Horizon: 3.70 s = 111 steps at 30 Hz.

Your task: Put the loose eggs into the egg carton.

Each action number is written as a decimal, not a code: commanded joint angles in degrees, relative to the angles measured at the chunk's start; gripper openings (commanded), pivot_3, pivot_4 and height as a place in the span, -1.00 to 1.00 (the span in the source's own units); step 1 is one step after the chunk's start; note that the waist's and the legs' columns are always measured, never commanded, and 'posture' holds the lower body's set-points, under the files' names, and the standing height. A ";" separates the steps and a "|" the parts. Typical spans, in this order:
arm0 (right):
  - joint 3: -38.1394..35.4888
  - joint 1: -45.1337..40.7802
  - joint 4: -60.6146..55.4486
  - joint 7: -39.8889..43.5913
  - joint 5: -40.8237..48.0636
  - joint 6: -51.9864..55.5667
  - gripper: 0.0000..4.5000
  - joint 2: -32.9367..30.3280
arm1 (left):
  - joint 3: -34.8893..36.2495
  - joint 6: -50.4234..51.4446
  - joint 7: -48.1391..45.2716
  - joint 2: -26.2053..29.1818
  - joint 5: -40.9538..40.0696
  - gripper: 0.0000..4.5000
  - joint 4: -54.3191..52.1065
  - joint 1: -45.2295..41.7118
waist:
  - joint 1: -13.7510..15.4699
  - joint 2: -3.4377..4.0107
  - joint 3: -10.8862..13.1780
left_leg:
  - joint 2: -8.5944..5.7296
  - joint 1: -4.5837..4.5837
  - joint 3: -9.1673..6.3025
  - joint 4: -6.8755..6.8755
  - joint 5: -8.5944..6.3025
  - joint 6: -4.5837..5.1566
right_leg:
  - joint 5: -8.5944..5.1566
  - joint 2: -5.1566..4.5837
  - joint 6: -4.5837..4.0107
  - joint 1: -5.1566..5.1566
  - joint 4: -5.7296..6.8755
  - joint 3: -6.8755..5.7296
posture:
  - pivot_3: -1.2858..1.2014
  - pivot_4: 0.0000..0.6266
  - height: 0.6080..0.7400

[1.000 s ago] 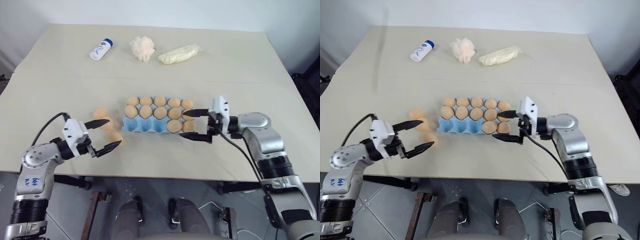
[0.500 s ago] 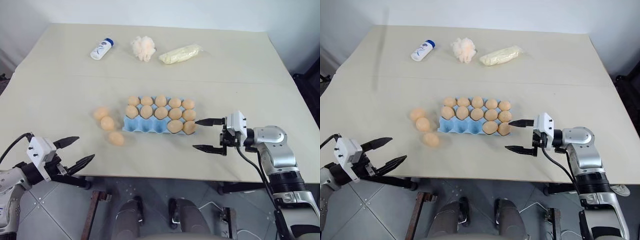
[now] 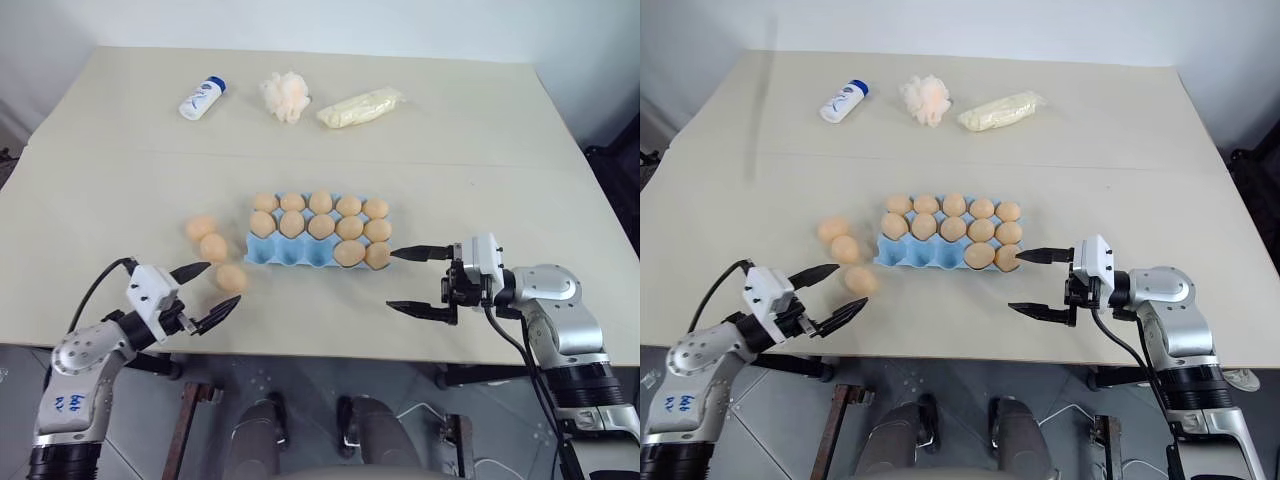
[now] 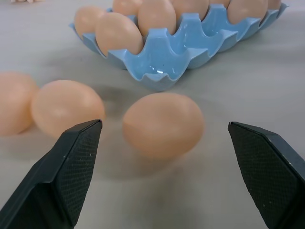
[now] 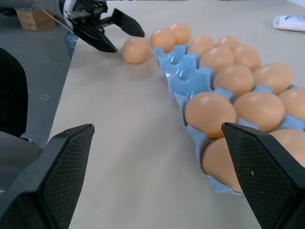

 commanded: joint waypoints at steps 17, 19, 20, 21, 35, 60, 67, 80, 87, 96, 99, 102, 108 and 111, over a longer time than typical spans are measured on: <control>-1.91 3.22 -8.34 -5.71 2.61 4.52 1.00 -0.79 | -2.54 1.39 -1.35 -1.77 -2.81 0.00 -1.13 -1.10 | 0.55 0.00 0.00 | 0.00 -0.01 0.00 0.15 -0.05 0.11 | 0.05 -0.02 0.06 0.06 0.00 0.01 | 0.03 -0.52 1.00; -2.18 3.79 -8.86 -6.15 2.69 4.85 1.00 -0.97 | -2.15 2.54 -1.90 -1.69 -4.83 0.00 -4.28 -0.90 | 0.76 0.00 0.00 | 0.01 -0.01 0.00 0.12 -0.05 0.11 | 0.05 -0.02 0.06 0.06 -0.02 0.02 | 0.03 -0.52 1.00; -2.38 4.07 -9.02 -6.52 2.60 4.96 1.00 -1.08 | -2.57 2.77 -1.90 -1.69 -5.11 0.00 -5.72 -1.63 | 0.91 0.00 0.00 | 0.01 -0.02 0.00 0.12 -0.05 0.11 | 0.04 -0.02 0.05 0.04 -0.01 0.02 | 0.03 -0.52 1.00; -2.58 4.37 -9.20 -6.94 2.49 5.05 1.00 -1.20 | -3.22 3.38 -1.68 -1.89 -5.39 0.00 -6.95 -2.66 | 1.09 0.00 0.00 | 0.01 -0.01 0.00 0.12 -0.05 0.11 | 0.04 -0.02 0.04 0.05 -0.01 0.02 | 0.03 -0.52 1.00; -8.03 12.17 -14.99 -12.84 2.53 5.46 1.00 -2.45 | -21.45 -1.44 -2.79 -16.08 6.01 0.00 17.75 -32.33 | 2.78 0.07 -0.05 | -0.04 -0.29 -0.03 0.56 -0.05 0.34 | 0.14 0.06 0.22 0.08 -0.02 -0.11 | 0.03 -0.52 1.00; -10.03 17.51 -15.19 -14.87 3.42 1.29 1.00 -1.93 | -17.90 -6.80 -6.08 -14.60 6.67 0.99 23.45 -33.33 | 2.69 0.08 -0.05 | -0.02 -0.38 -0.06 0.95 -0.10 0.57 | 0.24 0.03 0.39 0.16 0.08 -0.13 | 0.03 -0.52 1.00; -8.79 15.67 -14.74 -13.39 3.94 1.04 1.00 -1.82 | -10.60 -8.01 -9.13 -6.17 1.95 0.99 15.79 -25.01 | 1.59 0.08 -0.05 | 0.03 -0.33 -0.05 0.92 -0.10 0.55 | 0.23 0.06 0.36 0.15 0.17 -0.10 | 0.03 -0.52 1.00; 0.19 1.66 -12.71 -10.41 5.04 3.16 1.00 3.68 | 10.77 -5.21 -2.22 1.91 -3.96 0.99 -0.58 4.37 | 1.24 0.12 -0.07 | -0.02 -0.35 -0.04 0.45 -0.15 0.46 | 0.20 -0.12 0.28 0.04 -0.19 -0.02 | 0.03 -0.52 1.00; 1.35 -1.34 -9.68 -9.19 4.86 3.31 1.00 4.98 | 13.24 -6.11 0.96 -0.20 -4.27 0.99 -0.33 9.33 | 1.17 0.13 -0.07 | -0.02 -0.37 -0.04 0.28 -0.17 0.42 | 0.14 -0.13 0.16 -0.02 -0.38 -0.03 | 0.03 -0.52 1.00; 1.27 -1.08 -9.87 -9.47 4.54 3.36 1.00 4.45 | 6.72 -4.61 4.97 -1.81 -1.25 0.99 4.62 -2.46 | 1.20 0.13 -0.08 | -0.02 -0.37 0.00 0.22 -0.18 0.41 | 0.19 -0.12 0.24 -0.01 -0.41 -0.04 | 0.03 -0.52 1.00; 1.13 -0.38 -10.65 -9.95 4.51 3.48 1.00 4.27 | 3.87 -4.98 5.67 -2.82 0.37 0.99 8.73 -7.49 | 1.15 0.15 -0.09 | -0.04 -0.37 0.04 0.22 -0.17 0.42 | 0.22 -0.10 0.29 -0.02 -0.40 -0.03 | 0.03 -0.52 1.00; 0.85 0.25 -11.27 -10.57 4.49 3.48 1.00 4.10 | 1.68 -5.42 5.40 -3.58 1.63 0.99 12.78 -11.03 | 1.14 0.15 -0.09 | -0.04 -0.37 0.07 0.24 -0.15 0.44 | 0.23 -0.06 0.32 -0.03 -0.34 -0.04 | 0.03 -0.52 1.00; 0.44 1.64 -12.52 -12.36 4.37 3.34 1.00 4.18 | -2.32 -7.04 5.91 -5.14 4.87 0.99 22.01 -18.34 | 1.27 0.14 -0.09 | -0.03 -0.35 0.07 0.52 -0.14 0.45 | 0.23 -0.04 0.33 -0.02 -0.03 -0.08 | 0.03 -0.52 1.00; 0.38 2.05 -12.87 -12.74 4.48 3.35 1.00 4.06 | -3.01 -7.11 5.21 -5.80 4.88 0.99 24.18 -19.97 | 1.19 0.14 -0.09 | -0.03 -0.34 0.07 0.63 -0.13 0.47 | 0.27 -0.06 0.38 0.02 0.03 -0.06 | 0.03 -0.52 1.00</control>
